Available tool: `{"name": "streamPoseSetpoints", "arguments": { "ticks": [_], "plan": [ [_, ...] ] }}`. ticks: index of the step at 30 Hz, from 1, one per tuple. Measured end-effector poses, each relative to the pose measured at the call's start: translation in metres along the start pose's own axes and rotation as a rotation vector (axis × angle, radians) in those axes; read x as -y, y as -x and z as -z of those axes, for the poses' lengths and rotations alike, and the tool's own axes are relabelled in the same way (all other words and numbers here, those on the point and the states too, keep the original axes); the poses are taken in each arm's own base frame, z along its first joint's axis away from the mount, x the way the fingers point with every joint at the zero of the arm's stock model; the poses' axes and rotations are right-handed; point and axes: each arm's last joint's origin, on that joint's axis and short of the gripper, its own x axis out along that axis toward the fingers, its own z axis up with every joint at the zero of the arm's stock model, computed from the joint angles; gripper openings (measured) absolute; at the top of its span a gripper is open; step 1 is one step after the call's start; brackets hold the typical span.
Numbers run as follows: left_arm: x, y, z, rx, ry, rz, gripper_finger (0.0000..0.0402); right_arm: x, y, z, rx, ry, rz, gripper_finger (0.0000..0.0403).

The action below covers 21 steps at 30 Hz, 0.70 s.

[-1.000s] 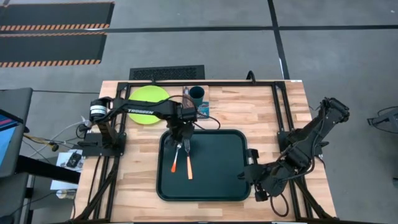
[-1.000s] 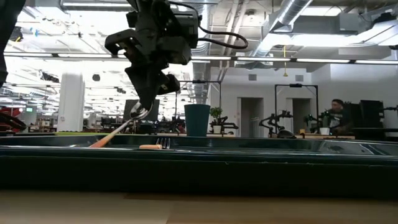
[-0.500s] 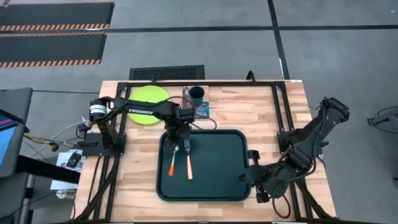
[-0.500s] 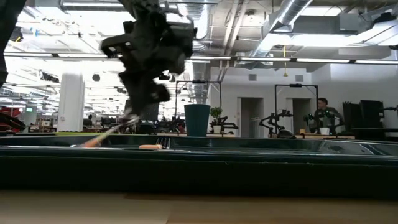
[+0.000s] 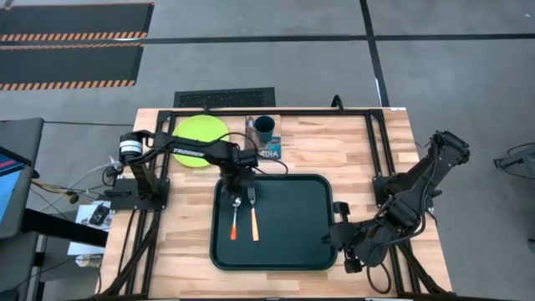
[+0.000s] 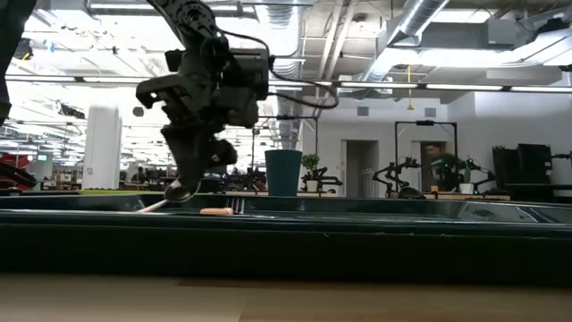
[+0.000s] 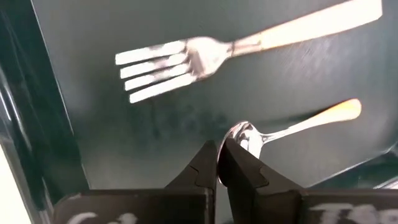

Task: Pick and place plate/cup/fork/spoon on tray
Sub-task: Put the orange spoon on the black tray to the left of the orange fork

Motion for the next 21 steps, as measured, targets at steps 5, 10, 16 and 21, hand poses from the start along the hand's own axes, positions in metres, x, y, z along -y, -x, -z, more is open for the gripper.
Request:
{"name": "streamPoseSetpoints", "arguments": {
  "ticks": [5, 10, 16, 21],
  "plan": [
    [-0.005, -0.005, 0.009, -0.020, 0.031, -0.006, 0.0001, -0.001, 0.001, 0.001, 0.000, 0.002, -0.004, 0.0052],
    [-0.008, -0.011, 0.016, -0.039, 0.044, -0.013, 0.0002, -0.002, 0.001, 0.001, 0.000, -0.005, -0.005, 0.0052],
    [-0.008, -0.011, 0.017, -0.052, 0.047, -0.041, 0.0016, -0.001, 0.001, 0.001, 0.000, -0.005, -0.005, 0.0052],
    [-0.010, -0.011, 0.018, -0.061, 0.049, -0.083, 0.0043, -0.001, 0.001, 0.001, 0.000, -0.005, -0.005, 0.0052]
  ]
}}
